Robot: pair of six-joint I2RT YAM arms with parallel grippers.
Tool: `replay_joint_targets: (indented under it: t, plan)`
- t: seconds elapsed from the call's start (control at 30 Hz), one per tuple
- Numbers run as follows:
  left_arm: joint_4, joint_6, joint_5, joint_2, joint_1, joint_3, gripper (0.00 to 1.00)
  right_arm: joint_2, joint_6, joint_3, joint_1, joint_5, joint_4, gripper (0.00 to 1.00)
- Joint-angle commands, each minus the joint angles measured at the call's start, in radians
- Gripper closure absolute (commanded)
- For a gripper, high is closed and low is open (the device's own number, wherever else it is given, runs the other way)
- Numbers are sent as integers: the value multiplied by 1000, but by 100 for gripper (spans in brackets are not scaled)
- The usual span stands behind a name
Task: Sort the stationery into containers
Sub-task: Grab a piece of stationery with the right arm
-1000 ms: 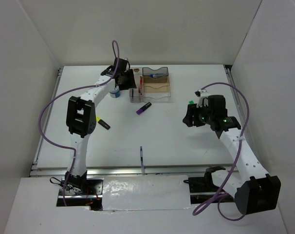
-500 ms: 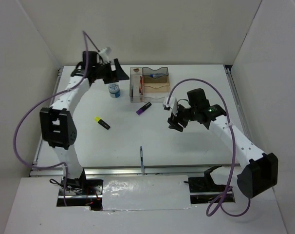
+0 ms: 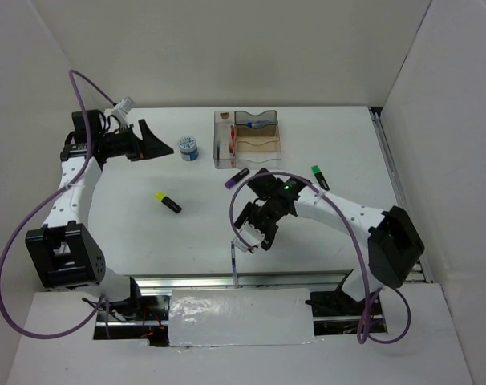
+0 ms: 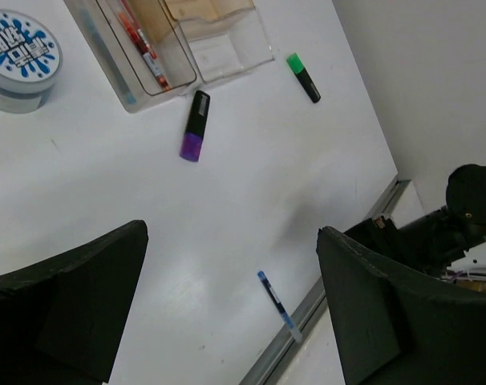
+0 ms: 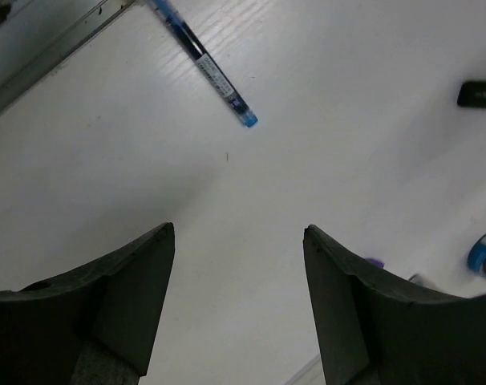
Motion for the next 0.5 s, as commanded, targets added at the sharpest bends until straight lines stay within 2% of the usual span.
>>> replay_joint_targets:
  t: [0.0,0.17,0.47]
  plan:
    - [-61,114,77,-67,43,-28,1,62,-256,87,54,67,-68,28]
    - [-38,106,151,-92,113,-97,1,151,-340,171,129,147,-129,30]
    - [-64,158,255,-92,190,-157,1,279,-350,247,254,239,-230,37]
